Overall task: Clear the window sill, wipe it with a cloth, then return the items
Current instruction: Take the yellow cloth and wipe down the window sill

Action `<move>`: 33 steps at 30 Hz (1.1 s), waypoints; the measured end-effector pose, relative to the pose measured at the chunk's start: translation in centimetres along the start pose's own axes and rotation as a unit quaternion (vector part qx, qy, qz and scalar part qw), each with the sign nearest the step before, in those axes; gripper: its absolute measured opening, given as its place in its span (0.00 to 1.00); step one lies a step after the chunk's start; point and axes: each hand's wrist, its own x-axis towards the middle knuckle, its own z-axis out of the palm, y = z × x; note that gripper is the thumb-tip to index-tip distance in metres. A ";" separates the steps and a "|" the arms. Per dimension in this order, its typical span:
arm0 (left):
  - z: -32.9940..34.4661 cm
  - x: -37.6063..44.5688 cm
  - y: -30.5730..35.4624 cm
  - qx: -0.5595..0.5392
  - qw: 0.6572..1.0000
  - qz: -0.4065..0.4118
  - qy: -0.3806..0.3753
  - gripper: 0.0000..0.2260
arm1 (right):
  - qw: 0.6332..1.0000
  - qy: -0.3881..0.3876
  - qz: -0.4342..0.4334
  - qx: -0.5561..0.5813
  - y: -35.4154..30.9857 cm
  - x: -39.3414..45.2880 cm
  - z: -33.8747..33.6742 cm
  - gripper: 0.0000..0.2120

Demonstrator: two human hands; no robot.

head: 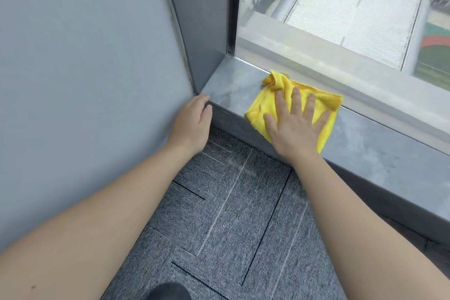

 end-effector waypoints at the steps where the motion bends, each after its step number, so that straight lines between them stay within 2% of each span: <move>1: -0.1 0.1 -0.1 -0.007 1.000 -0.004 0.003 0.16 | 0.999 0.002 0.032 0.018 -0.7 0.4 -0.1 0.29; 4: -0.4 0.1 -0.3 -0.040 0.999 -0.021 0.016 0.16 | 0.993 0.013 0.098 0.058 -3.1 1.6 0.0 0.30; 7: -0.6 -0.4 -0.6 -0.079 0.996 -0.034 0.022 0.17 | 0.991 0.024 0.113 0.062 -5.5 2.2 0.2 0.30; 12: -1.1 -1.8 -0.2 -0.160 0.985 -0.054 0.038 0.21 | 0.999 0.033 -0.010 0.025 -7.4 2.2 -0.2 0.27; 16: -1.3 -2.9 0.7 -0.248 0.964 -0.083 0.052 0.17 | 0.994 0.019 -0.108 -0.001 -7.5 2.4 -1.0 0.25; 27: -1.3 -4.7 1.6 -0.298 0.945 -0.110 0.083 0.17 | 0.963 -0.002 -0.264 -0.052 -6.1 -1.3 -1.6 0.23; 30: -1.0 -4.9 1.6 -0.284 0.947 -0.111 0.101 0.21 | 0.957 -0.002 -0.284 -0.067 -4.4 -2.7 -1.4 0.23; 33: -0.6 -4.7 1.4 -0.262 0.954 -0.094 0.114 0.20 | 0.972 0.016 -0.227 -0.064 -2.6 -3.7 -1.1 0.24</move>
